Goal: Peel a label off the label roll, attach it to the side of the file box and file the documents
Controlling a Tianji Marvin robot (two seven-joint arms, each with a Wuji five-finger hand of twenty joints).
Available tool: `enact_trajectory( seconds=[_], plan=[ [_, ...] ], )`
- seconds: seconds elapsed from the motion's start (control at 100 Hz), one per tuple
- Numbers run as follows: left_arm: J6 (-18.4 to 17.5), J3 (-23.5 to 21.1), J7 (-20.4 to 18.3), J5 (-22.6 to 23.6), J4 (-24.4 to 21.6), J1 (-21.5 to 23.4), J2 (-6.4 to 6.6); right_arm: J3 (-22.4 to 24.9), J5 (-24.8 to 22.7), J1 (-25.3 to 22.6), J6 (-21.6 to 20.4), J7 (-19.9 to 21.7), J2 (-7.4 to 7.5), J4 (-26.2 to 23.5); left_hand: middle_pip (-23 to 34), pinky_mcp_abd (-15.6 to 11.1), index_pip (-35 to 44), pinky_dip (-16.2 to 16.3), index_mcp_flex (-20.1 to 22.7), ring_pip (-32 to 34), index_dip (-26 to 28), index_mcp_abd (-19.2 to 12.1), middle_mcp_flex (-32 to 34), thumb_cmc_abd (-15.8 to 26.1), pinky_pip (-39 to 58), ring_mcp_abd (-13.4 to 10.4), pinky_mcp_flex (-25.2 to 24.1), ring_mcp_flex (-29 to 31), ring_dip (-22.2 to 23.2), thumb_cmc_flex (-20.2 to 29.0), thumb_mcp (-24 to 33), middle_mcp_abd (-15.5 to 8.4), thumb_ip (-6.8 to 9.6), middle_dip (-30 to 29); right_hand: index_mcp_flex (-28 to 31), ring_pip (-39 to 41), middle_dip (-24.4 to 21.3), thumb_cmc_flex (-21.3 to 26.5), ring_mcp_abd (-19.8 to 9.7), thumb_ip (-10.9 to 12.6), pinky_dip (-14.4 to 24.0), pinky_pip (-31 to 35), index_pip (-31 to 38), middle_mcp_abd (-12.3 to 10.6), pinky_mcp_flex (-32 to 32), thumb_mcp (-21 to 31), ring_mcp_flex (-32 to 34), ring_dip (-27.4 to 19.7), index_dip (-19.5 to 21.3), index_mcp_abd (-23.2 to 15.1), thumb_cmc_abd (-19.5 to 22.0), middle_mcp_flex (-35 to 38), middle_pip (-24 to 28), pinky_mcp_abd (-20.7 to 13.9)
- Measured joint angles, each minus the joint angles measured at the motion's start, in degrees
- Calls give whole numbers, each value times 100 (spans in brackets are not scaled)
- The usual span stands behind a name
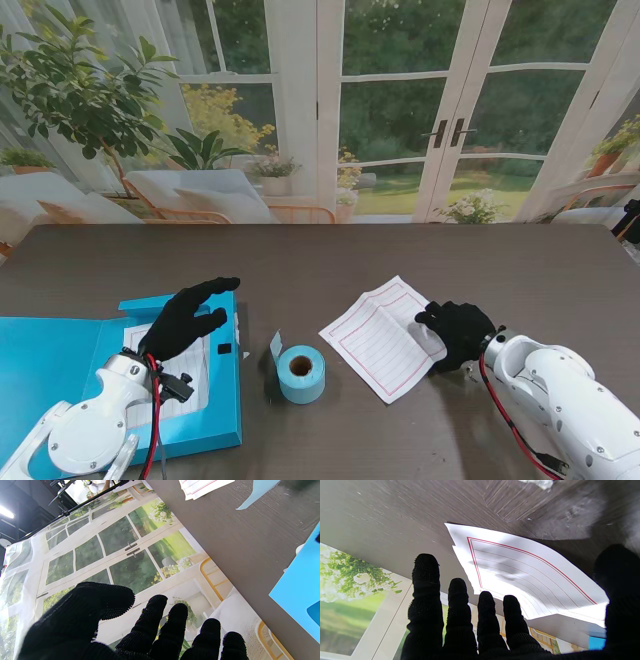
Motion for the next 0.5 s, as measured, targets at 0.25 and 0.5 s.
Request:
enact_trajectory(
  seconds=[0.25, 0.5],
  plan=[
    [49, -4, -49, -58, -19, 6, 3, -44, 148, 26, -48, 0, -2, 61, 0, 0, 0, -2, 0, 0, 0, 2, 0, 120, 0, 2, -2, 0, 0, -57, -67, 10, 0, 0, 0, 104, 0, 157, 1, 1, -57, 65, 62, 0, 0, -447, 61, 0, 0, -18, 784, 4, 4, 0],
    [93, -8, -74, -99, -45, 29, 5, 12, 247, 22, -145, 114, -16, 92, 0, 0, 0, -3, 0, 0, 0, 3, 0, 178, 0, 7, -20, 0, 0, -57, -85, 21, 0, 0, 0, 123, 0, 644, 1, 51, -93, 81, 62, 0, 0, -1282, 228, 1, 0, -74, 1696, 4, 16, -1]
  ],
)
